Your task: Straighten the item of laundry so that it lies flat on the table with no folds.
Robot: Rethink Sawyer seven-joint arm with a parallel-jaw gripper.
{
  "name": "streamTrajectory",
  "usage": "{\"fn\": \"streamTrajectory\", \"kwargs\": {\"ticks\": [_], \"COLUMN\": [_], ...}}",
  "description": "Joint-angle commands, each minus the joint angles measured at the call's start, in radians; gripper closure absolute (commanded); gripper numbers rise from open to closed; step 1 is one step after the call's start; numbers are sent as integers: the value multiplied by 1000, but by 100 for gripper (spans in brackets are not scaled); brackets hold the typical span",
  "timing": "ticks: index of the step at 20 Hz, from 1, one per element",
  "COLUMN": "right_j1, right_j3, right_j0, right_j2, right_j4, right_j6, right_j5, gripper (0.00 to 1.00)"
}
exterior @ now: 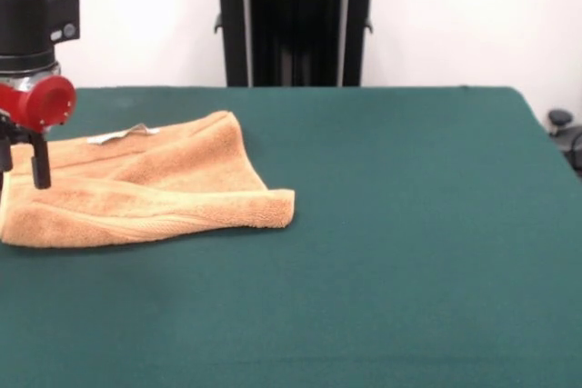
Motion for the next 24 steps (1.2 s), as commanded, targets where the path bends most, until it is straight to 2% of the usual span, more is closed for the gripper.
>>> {"fn": "streamTrajectory", "kwargs": {"ticks": [1,3,10,17,24], "right_j1": [74,59,15,-49,-62], "right_j3": [34,48,122,253,343], "right_j0": [17,22,17,-12,-34], "right_j2": [108,92,73,64,67], "right_j4": [35,42,46,45,26], "right_j6": [-451,-427,-383,-331,-292], "right_j5": [248,287,284,213,148], "gripper": [0,0,0,0,0]}}
